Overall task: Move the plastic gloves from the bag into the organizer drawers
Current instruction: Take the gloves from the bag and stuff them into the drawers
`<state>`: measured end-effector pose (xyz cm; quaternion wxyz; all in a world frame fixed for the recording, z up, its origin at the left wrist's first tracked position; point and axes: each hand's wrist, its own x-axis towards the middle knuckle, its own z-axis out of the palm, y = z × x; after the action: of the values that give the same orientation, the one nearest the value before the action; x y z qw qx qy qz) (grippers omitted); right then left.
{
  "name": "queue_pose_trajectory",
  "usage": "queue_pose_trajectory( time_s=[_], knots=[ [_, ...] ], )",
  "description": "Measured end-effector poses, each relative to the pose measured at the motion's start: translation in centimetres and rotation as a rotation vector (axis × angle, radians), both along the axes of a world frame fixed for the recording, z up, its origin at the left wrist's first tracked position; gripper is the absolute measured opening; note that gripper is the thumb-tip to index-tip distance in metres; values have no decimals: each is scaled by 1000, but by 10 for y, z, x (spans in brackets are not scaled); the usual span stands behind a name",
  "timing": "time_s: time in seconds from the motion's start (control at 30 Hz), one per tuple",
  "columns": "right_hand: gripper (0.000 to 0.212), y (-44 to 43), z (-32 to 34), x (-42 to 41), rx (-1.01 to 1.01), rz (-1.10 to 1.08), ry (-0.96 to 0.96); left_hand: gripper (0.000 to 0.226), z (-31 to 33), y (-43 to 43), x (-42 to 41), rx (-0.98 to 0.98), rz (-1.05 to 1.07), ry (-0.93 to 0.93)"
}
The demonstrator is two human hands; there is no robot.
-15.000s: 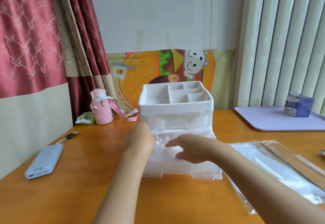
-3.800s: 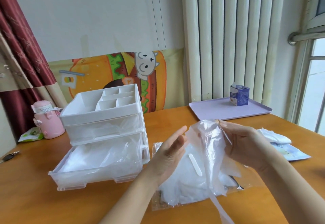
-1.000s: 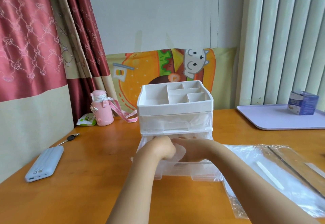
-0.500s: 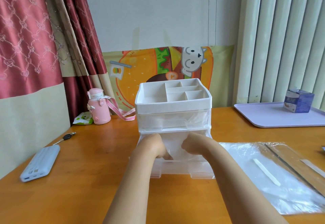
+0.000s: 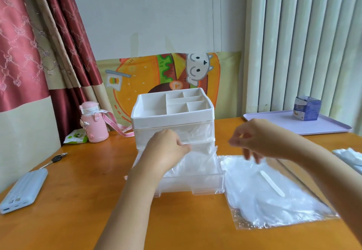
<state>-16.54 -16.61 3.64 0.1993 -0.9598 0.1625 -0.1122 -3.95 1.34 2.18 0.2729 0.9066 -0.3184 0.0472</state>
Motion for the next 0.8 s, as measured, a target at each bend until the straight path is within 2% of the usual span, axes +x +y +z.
queue_pose_trajectory(
  time_s=[0.07, 0.13, 0.27, 0.43, 0.53, 0.6, 0.7, 0.8],
  knots=[
    [33, -24, -4, -14, -25, -88, -26, 43, 0, -14, -24, -209, -122, -93],
    [40, -48, -14, -26, -33, -156, -44, 51, -9, -33, -45, -327, -239, -112],
    [35, -95, -46, -40, 42, -259, -57, 48, -37, -67, -70, -323, -392, -47],
    [15, -148, -97, -57, 239, -342, 6, 37, -78, -113, -100, -151, -525, 223],
    [32, -168, -110, -67, 296, -371, 73, 37, -93, -136, -99, -34, -500, 244],
    [36, -176, -115, -71, 280, -384, 126, 48, -103, -150, -92, 87, -417, 213],
    [22, -179, -120, -75, 278, -354, 193, 72, -122, -166, -81, 384, -252, 153],
    [9, -175, -122, -72, 337, -272, 196, 81, -141, -172, -74, 471, -173, 184]
  ],
)
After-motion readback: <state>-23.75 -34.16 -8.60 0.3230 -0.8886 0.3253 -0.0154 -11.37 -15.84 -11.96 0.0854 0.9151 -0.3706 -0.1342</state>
